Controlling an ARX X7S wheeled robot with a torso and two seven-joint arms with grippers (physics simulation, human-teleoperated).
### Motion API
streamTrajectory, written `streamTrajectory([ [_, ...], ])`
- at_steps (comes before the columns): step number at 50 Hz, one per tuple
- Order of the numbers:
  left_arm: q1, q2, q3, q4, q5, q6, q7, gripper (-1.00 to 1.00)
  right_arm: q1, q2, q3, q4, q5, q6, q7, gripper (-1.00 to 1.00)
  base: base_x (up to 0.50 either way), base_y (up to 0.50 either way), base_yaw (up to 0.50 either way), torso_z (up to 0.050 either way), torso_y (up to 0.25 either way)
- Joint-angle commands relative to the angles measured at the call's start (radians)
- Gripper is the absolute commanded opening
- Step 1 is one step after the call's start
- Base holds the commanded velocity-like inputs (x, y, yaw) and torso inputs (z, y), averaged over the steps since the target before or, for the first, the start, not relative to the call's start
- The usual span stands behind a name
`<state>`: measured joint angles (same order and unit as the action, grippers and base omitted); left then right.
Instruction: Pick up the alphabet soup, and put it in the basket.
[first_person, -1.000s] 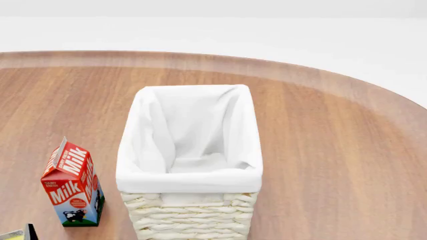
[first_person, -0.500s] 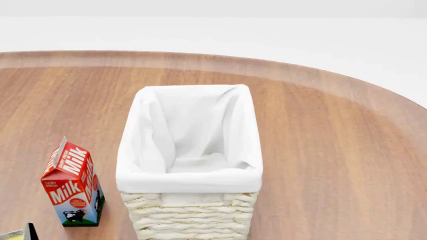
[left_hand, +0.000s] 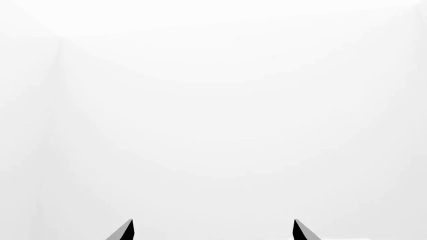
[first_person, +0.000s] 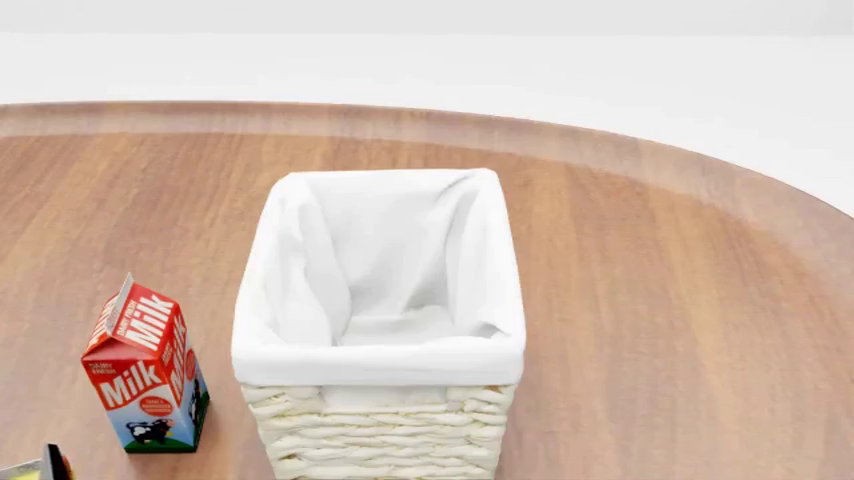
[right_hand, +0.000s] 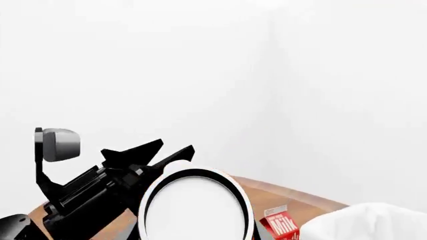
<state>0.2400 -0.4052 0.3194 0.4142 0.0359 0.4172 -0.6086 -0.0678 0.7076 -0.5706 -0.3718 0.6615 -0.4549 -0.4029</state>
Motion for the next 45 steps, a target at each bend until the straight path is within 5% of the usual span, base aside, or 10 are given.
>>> streamTrajectory([
  [1,0.003,-0.003,-0.002,0.005,-0.002,0.001,-0.004,1.0,0.062,-0.014,0.057,-0.056,0.002,0.111,0.189,-1.0,0.0,0.0,0.0,0.0,0.0],
  [19,0.0,-0.004,0.006,0.008,0.002,-0.005,-0.004,1.0,0.275,-0.027,0.062,-0.122,0.045,0.458,0.451,-1.0,0.0,0.0,0.0,0.0,0.0],
  [45,-0.008,-0.004,0.013,-0.005,0.005,-0.002,-0.007,1.0,0.667,-0.105,-0.008,-0.058,0.076,0.88,0.624,-1.0,0.0,0.0,0.0,0.001,0.001],
])
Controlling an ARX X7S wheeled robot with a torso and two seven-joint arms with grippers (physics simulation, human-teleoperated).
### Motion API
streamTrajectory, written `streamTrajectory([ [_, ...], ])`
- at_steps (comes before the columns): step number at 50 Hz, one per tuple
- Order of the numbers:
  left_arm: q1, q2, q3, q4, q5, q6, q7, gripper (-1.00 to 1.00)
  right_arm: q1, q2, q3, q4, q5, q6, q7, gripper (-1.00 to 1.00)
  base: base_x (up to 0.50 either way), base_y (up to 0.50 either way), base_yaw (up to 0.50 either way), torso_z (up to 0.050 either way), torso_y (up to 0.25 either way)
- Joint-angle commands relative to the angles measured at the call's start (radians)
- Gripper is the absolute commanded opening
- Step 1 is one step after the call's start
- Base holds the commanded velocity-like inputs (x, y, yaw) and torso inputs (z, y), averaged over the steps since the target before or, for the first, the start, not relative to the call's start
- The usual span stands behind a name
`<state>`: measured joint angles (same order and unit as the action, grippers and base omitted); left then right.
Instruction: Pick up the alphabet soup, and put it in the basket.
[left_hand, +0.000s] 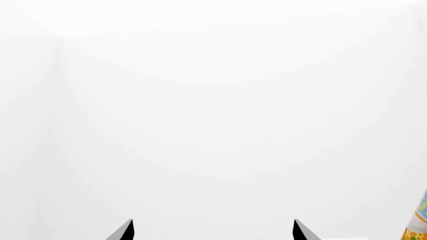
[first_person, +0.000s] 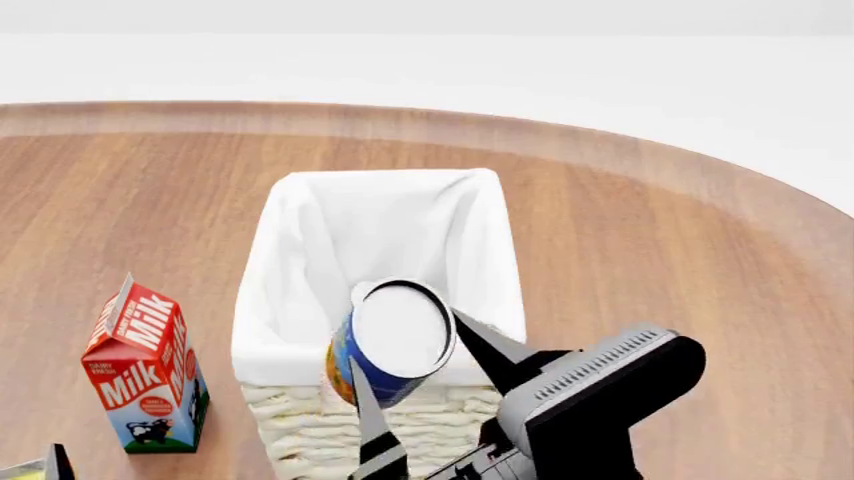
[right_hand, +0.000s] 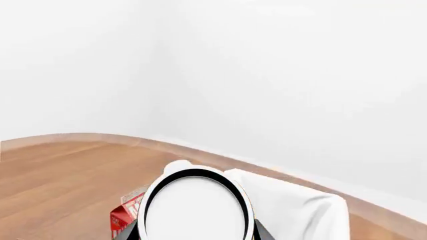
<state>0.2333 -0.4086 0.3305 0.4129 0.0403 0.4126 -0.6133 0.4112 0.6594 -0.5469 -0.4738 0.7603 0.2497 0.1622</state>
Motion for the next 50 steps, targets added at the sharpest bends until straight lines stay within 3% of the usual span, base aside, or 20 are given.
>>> streamTrajectory([
  [1,-0.001,-0.001,0.002,-0.004,0.001,0.003,-0.002,1.0,0.202,-0.064,-0.039,0.058,-0.029,0.184,0.057,-1.0,0.0,0.0,0.0,0.0,0.0],
  [21,0.001,-0.003,0.007,-0.002,0.001,-0.001,-0.005,1.0,0.452,-0.162,-0.087,0.154,-0.015,0.395,0.11,-1.0,0.0,0.0,0.0,0.0,0.001],
  [50,-0.008,-0.01,0.017,0.001,-0.002,-0.005,0.0,1.0,0.833,-0.356,-0.178,0.554,-0.051,0.642,0.08,-1.0,0.0,0.0,0.0,0.0,0.001],
])
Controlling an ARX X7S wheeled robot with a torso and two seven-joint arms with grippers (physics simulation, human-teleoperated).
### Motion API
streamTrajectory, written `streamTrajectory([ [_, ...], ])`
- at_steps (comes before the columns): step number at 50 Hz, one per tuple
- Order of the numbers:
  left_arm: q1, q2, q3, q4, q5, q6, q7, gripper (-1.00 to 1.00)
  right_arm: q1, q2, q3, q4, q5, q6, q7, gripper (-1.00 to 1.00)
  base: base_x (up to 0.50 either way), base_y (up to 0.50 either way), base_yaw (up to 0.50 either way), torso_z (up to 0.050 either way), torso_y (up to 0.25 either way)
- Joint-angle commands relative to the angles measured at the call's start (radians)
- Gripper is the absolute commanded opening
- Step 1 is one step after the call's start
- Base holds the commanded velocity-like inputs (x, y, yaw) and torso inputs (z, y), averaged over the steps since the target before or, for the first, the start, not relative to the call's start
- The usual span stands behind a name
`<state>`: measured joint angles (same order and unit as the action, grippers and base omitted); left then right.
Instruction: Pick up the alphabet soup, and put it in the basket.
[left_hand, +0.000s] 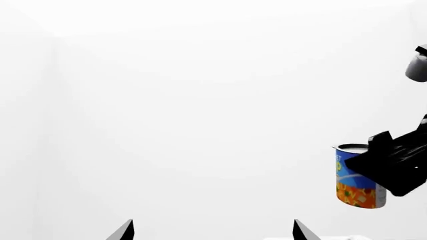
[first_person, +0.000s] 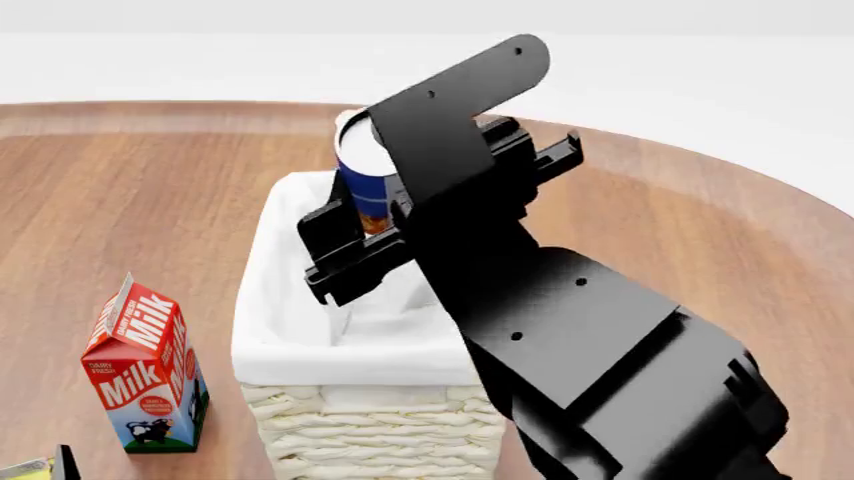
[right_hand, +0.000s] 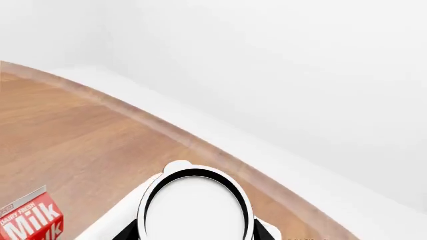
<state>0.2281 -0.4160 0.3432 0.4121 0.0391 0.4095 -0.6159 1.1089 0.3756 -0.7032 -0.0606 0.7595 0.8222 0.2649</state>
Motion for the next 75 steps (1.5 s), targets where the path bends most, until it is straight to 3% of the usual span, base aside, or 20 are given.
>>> streamTrajectory([
  [1,-0.003,-0.002,0.005,0.001,0.0,-0.001,0.002,1.0,0.138,-0.08,-0.025,0.158,-0.053,0.066,-0.028,-1.0,0.0,0.0,0.0,0.0,0.0],
  [16,0.002,-0.009,0.012,-0.002,-0.003,0.023,0.005,1.0,0.182,-0.157,0.0,0.335,-0.055,0.025,-0.048,-1.0,0.0,0.0,0.0,0.001,0.001],
  [75,0.0,-0.003,0.018,0.001,0.075,-0.01,-0.022,1.0,0.289,-0.226,-0.007,0.467,-0.009,0.112,-0.055,-1.0,0.0,0.0,0.0,0.0,0.001],
])
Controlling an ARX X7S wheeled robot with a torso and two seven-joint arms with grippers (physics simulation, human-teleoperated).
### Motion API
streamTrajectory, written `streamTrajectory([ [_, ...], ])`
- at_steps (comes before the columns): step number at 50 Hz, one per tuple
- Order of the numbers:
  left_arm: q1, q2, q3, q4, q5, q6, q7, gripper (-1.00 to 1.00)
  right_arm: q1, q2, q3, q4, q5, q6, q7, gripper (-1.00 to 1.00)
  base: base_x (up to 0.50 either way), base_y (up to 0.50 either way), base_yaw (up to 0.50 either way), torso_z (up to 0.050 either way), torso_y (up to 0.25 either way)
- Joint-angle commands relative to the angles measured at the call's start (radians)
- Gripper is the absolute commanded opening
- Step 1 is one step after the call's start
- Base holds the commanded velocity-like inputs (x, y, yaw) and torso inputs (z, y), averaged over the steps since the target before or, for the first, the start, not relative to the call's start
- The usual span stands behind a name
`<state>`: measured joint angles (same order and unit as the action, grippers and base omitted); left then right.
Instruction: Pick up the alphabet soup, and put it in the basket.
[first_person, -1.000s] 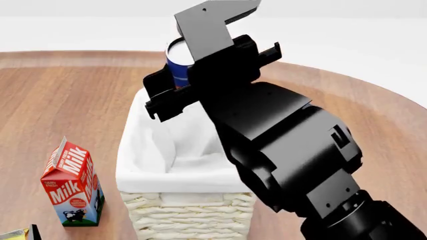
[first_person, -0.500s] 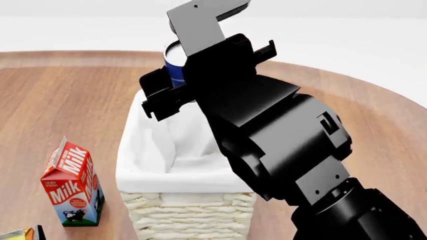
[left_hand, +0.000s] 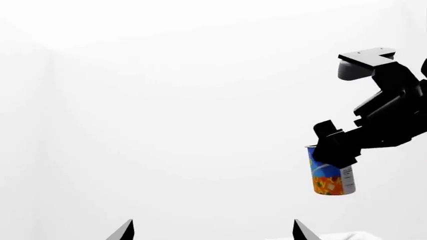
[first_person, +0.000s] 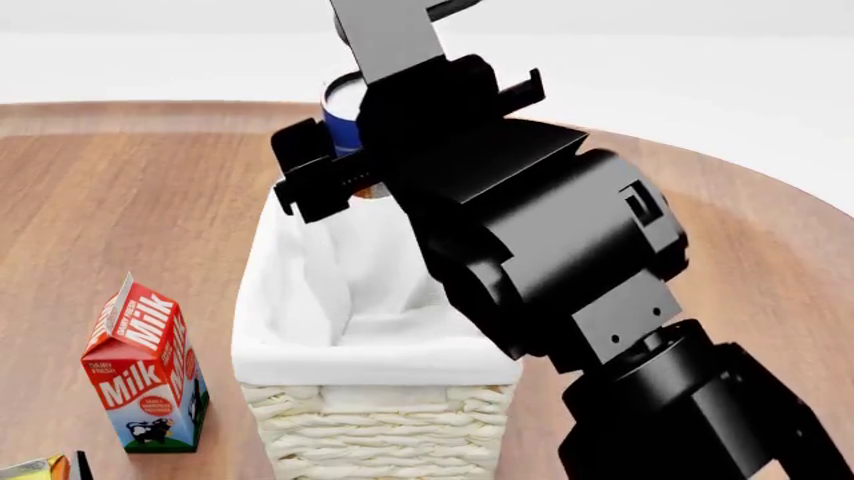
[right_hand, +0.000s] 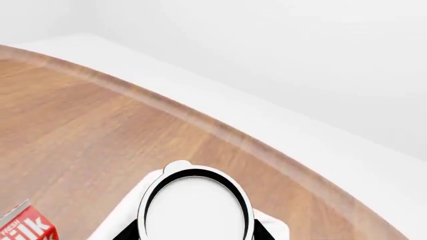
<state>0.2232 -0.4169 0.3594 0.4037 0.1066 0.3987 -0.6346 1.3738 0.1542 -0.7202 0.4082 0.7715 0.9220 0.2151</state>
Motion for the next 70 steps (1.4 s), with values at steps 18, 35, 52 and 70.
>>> streamTrajectory([
  [18,0.003,0.0,0.009,0.017,0.026,-0.02,-0.004,1.0,0.031,0.007,0.005,-0.003,-0.017,0.013,-0.002,-1.0,0.0,0.0,0.0,0.001,-0.01],
  [35,0.005,-0.008,0.011,0.015,0.013,0.0,-0.006,1.0,0.026,0.002,-0.014,0.004,-0.02,0.001,-0.008,-1.0,0.0,0.0,0.0,0.0,-0.117],
  [52,0.0,-0.007,0.012,0.013,0.026,-0.012,-0.011,1.0,0.031,0.006,-0.021,-0.01,-0.013,0.012,0.003,-1.0,0.0,0.0,0.0,0.0,-0.08],
  [70,-0.001,-0.014,0.018,0.009,0.018,0.003,-0.009,1.0,0.028,0.001,-0.035,0.006,-0.015,-0.003,-0.006,-1.0,0.0,0.0,0.0,0.0,-0.088],
])
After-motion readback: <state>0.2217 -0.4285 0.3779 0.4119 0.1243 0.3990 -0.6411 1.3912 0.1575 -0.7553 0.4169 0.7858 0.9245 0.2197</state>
